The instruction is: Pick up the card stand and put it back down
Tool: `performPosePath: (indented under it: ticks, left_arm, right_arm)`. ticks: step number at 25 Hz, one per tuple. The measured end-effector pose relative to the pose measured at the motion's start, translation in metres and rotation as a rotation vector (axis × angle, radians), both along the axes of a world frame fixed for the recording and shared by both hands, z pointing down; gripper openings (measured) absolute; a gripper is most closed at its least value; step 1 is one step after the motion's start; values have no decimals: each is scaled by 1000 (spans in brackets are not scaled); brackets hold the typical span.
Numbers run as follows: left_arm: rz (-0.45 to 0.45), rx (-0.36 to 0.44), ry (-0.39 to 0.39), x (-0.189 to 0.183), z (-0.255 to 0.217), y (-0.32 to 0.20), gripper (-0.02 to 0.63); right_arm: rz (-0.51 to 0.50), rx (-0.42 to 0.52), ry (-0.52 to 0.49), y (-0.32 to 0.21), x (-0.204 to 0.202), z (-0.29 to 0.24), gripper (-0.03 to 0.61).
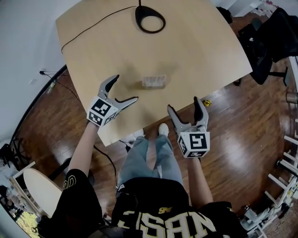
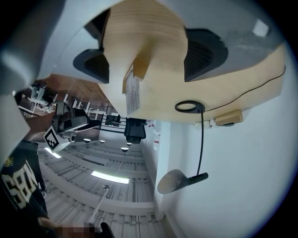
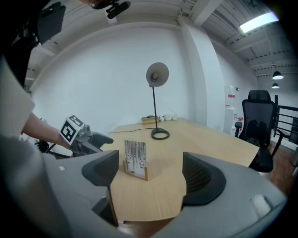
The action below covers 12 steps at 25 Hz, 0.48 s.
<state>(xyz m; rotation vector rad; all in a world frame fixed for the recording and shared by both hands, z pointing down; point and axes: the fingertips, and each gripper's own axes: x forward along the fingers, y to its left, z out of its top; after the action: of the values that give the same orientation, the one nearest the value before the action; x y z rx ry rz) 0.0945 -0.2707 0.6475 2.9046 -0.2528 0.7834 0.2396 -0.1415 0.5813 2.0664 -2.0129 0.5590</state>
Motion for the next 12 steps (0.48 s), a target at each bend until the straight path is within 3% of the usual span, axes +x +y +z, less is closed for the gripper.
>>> performPosePath:
  ticks: [12]
  left_arm:
    - [203,-22,3,89,43,20,361]
  right_arm:
    - [8,-25,-18,-3,9,35,434]
